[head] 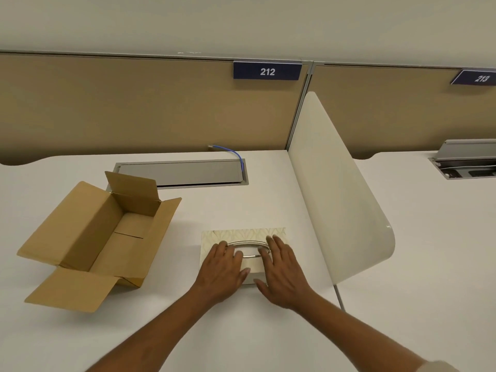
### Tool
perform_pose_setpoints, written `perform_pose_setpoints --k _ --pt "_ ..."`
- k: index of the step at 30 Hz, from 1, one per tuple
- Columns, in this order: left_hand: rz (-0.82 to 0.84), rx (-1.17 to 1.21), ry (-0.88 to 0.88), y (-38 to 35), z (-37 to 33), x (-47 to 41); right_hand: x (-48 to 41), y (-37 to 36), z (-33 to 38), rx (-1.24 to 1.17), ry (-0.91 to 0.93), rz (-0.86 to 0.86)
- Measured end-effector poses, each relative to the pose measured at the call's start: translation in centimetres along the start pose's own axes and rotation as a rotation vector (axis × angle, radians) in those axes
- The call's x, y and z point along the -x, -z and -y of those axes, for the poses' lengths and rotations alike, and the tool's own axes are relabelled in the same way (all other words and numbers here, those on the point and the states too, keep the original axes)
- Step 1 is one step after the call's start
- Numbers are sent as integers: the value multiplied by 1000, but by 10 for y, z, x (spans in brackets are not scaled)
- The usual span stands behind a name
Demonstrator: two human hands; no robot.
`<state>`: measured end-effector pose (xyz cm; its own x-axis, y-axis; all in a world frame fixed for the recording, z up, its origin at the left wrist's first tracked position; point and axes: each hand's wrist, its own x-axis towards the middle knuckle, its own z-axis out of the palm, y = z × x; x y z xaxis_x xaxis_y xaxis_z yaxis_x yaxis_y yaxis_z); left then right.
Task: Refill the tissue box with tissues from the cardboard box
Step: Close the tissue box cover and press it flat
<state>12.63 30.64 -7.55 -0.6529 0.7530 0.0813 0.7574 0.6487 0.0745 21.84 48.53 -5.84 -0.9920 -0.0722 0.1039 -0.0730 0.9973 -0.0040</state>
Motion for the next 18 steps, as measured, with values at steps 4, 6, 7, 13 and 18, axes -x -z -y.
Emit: perform_pose_setpoints --k 4,6,7,13,18 --pt "40 -22 28 -4 8 0 -6 -10 -9 -21 -3 129" --pt "59 -30 37 -8 4 3 -3 -19 -9 3 14 172" --pt "67 -29 38 -10 3 4 -2 -23 -8 17 20 180" --pt "220 -106 28 -10 3 2 -4 -33 -9 7 30 171" --pt "281 -175 8 -7 6 -1 2 -42 -16 114 156 80"
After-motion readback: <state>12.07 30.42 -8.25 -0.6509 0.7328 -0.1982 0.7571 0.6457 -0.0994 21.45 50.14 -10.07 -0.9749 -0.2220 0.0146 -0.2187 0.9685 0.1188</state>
